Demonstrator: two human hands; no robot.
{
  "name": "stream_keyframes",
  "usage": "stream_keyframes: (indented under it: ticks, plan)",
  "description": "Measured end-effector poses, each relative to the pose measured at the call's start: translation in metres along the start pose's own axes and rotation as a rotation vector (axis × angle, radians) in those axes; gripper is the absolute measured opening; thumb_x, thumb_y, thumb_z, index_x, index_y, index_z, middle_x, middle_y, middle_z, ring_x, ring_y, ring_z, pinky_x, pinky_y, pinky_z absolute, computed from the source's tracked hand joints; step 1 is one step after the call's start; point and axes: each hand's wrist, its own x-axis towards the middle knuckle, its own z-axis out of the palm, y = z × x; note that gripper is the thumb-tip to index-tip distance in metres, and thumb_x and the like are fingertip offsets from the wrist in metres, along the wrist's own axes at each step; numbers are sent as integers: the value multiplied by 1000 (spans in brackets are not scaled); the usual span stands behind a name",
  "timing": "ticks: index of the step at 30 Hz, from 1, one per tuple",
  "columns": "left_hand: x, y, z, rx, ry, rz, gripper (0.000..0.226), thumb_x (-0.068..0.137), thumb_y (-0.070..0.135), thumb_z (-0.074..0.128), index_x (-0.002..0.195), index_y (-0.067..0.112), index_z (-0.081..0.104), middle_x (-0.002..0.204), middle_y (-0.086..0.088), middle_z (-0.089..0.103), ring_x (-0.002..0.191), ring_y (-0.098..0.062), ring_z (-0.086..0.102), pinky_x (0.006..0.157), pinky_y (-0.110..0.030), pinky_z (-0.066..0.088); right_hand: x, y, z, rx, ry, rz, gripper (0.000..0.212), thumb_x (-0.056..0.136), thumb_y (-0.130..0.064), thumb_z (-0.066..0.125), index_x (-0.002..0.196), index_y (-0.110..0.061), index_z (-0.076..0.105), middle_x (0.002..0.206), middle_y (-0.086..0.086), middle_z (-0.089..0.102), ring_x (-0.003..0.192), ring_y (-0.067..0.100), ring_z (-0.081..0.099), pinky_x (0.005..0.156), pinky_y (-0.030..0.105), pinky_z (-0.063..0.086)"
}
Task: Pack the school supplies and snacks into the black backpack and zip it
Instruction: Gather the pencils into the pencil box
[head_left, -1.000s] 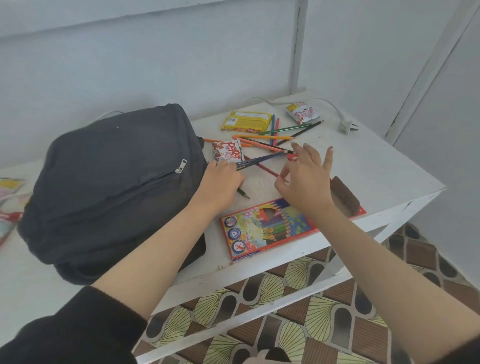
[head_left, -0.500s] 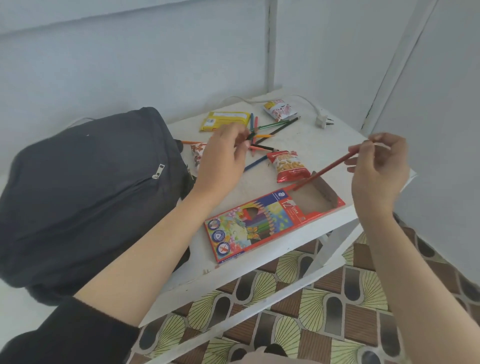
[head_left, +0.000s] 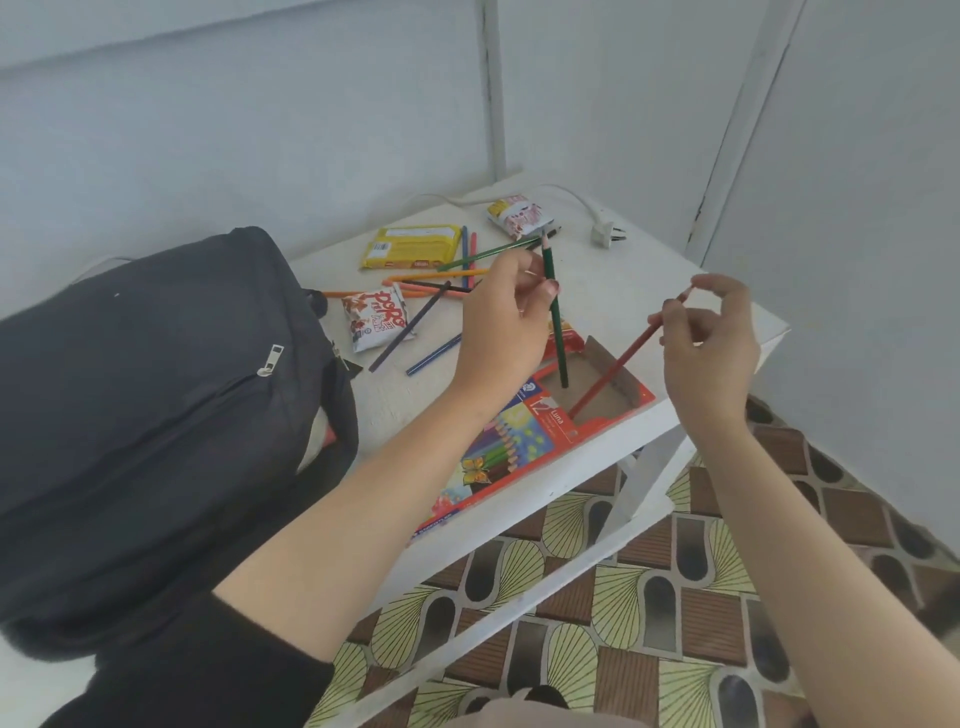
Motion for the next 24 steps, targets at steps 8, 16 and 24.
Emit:
stream_keyframes:
  ticks: [8,16,24]
  plan:
    - [4,-5,14,6,-85,-39,30,88,2,55,107,24,48,88,3,64,83,-8,63,67,-15,50,-5,34,-11,-346,-264,-67,92,72,-52,74,143,-22,24,140,4,43,131,26,32,108,48,25]
    - [3,-15,30,58,-212,-71,43,84,-3,59,122,16,49,87,5,59,71,5,58,61,-4,44,-2,52,-16,-509,-320,-94,95,70,-57,71,145,-25,23,155,7,23,145,28,6,115,56,1]
    - [-14,-32,36,226,-381,-26,40,87,2,60,125,12,55,110,-2,66,91,-7,61,81,-15,50,-5,53,-20,-518,-268,-145,88,70,-54,74,143,-26,35,156,8,20,145,27,5,116,51,1]
